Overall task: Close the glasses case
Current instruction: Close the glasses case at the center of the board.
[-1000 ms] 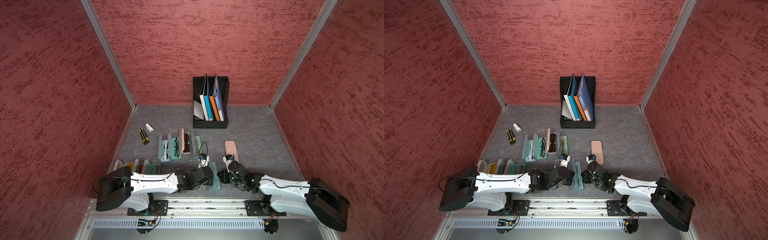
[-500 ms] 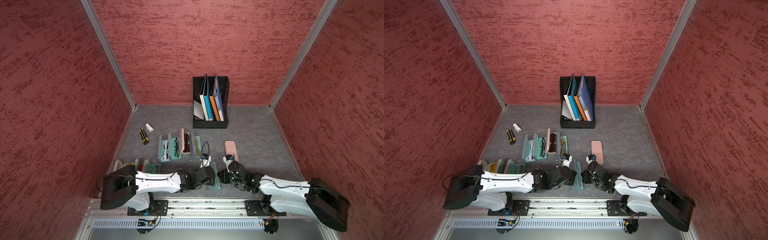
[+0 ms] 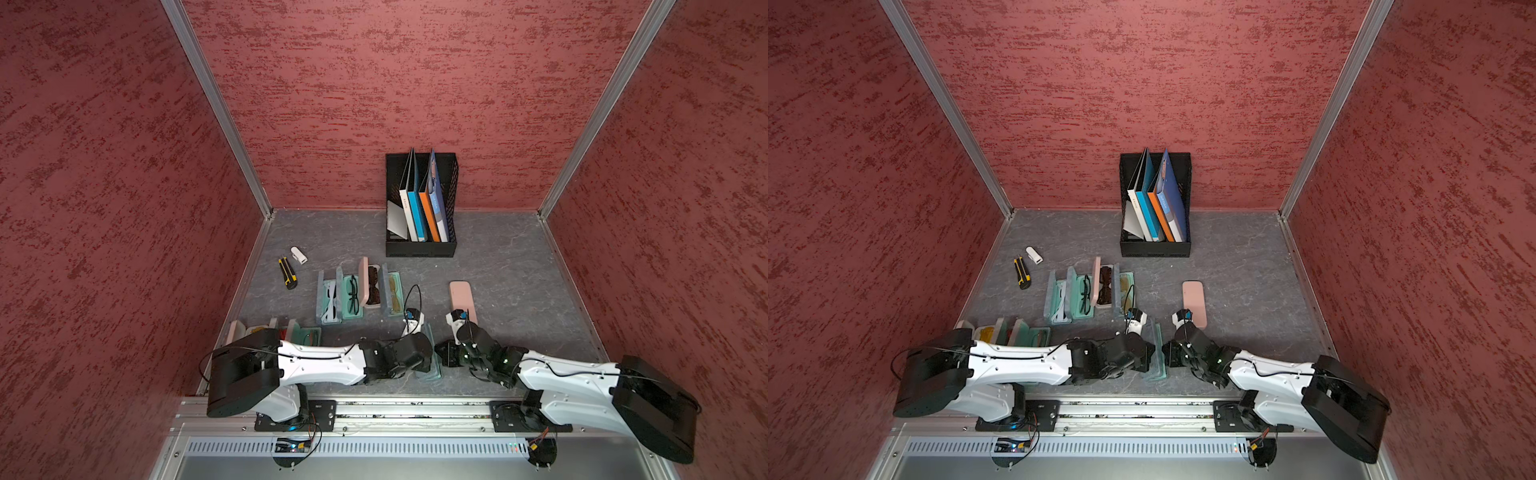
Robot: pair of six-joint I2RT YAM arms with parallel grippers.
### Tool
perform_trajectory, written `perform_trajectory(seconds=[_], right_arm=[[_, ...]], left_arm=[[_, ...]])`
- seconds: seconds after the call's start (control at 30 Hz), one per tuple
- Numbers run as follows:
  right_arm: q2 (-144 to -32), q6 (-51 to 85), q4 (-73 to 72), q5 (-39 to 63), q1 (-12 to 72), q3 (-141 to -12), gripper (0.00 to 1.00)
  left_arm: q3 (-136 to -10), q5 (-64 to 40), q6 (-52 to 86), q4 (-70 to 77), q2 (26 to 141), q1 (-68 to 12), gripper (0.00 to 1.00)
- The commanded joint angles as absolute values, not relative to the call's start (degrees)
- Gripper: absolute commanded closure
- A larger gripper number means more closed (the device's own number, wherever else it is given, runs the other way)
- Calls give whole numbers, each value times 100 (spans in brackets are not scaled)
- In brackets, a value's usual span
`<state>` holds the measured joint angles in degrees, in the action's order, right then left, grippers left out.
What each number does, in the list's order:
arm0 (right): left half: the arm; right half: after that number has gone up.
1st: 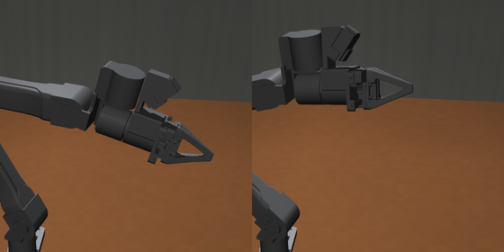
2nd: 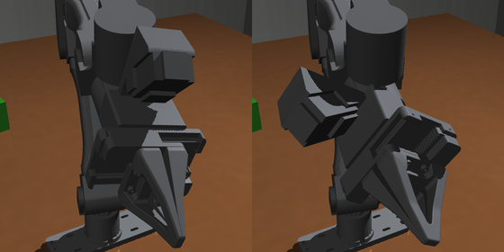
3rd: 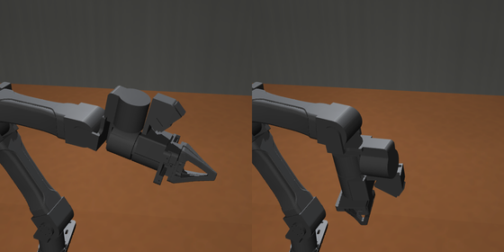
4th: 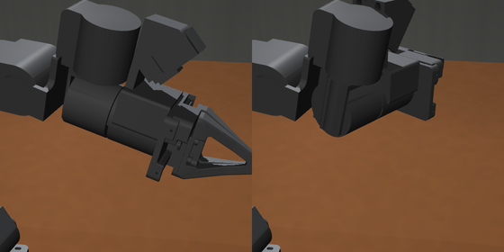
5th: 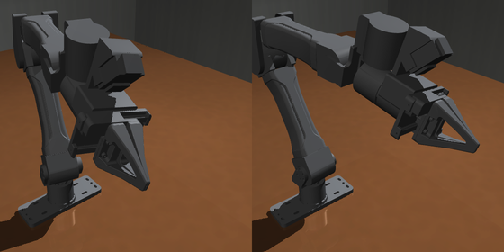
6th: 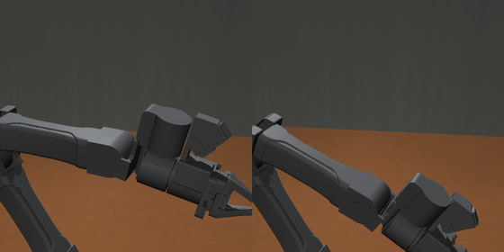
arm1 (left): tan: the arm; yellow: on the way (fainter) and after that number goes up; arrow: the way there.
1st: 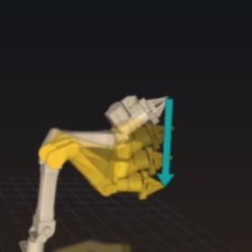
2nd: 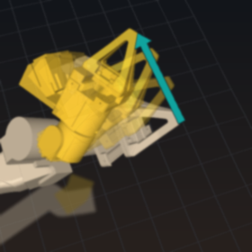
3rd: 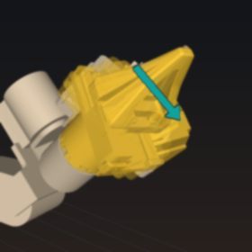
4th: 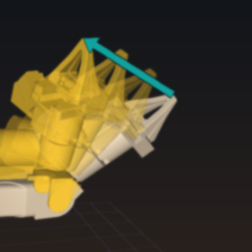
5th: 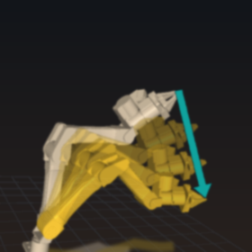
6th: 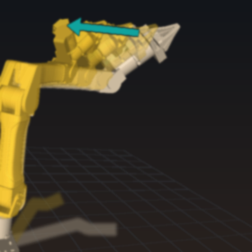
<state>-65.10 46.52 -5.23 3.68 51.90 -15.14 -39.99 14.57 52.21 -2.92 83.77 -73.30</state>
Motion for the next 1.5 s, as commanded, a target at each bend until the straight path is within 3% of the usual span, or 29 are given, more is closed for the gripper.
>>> perform_trajectory(seconds=[0.0,0.27,0.37,0.43,0.53,0.6,1.0,1.47], right_arm=[[-6464,4649,-431,369,5169,-1385,93],[-6408,4643,-325,325,5150,-1391,92],[-6360,4658,-275,308,5142,-1380,90],[-6308,4654,-225,299,5133,-1384,89],[-6152,4644,-67,264,5109,-1382,82],[-5975,4617,67,248,5071,-1389,79],[-5099,4519,991,257,4769,-1405,73],[-4351,4363,2613,-252,4363,-1849,31]], left_arm=[[-4076,1329,5206,-422,8538,-7330,87],[-4097,1338,5204,-458,8498,-7313,87],[-3997,1329,5236,-425,8332,-7313,82],[-3914,1329,5264,-425,8200,-7323,70],[-3867,1351,5337,-518,8070,-7339,43],[-3847,1369,5389,-569,8066,-7339,36],[-3931,1301,5423,-415,8442,-7313,31],[-4068,1127,5414,-269,8948,-7260,29]])
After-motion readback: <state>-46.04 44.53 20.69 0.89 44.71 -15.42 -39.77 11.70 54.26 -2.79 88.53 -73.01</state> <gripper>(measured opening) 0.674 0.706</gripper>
